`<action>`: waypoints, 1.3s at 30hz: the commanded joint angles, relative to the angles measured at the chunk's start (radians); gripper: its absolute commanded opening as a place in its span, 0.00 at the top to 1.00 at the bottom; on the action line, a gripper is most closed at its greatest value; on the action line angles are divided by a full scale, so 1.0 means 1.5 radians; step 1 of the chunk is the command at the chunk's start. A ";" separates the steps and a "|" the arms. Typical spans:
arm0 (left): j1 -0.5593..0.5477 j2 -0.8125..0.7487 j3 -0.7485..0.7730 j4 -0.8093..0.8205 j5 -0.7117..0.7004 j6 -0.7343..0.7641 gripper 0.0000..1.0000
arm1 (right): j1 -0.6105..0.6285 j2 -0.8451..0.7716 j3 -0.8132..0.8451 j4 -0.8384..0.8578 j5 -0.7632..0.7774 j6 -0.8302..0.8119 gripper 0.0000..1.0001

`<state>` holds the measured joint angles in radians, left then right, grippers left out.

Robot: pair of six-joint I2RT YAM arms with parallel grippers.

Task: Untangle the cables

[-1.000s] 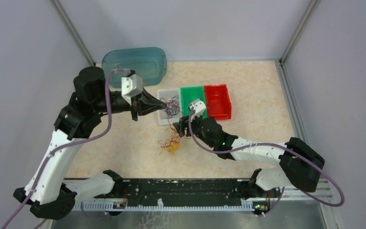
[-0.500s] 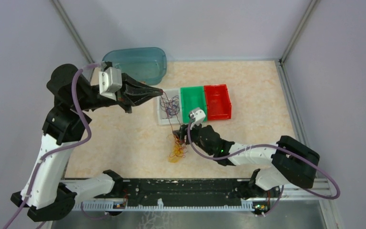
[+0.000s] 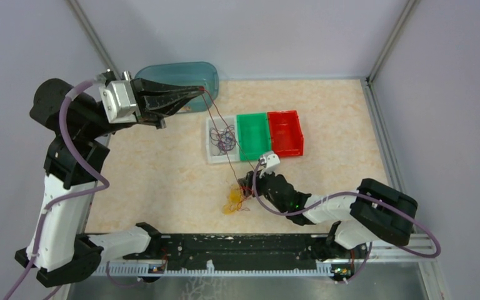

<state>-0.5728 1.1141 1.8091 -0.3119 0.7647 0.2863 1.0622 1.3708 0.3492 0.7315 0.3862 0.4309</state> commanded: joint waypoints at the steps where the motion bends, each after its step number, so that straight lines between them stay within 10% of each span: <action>1: -0.002 0.004 0.042 0.099 -0.049 0.049 1.00 | 0.005 0.001 -0.034 0.021 0.031 0.013 0.40; 10: -0.002 0.002 0.026 0.267 -0.226 0.137 1.00 | 0.005 -0.037 -0.059 0.021 0.043 0.021 0.34; 39: -0.002 0.075 0.208 0.264 -0.199 0.209 1.00 | 0.006 -0.135 -0.050 -0.046 0.049 -0.016 0.30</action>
<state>-0.5728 1.2469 2.1391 0.1215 0.4488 0.5846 1.0630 1.2076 0.2420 0.6437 0.4473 0.4072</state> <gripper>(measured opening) 0.006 0.676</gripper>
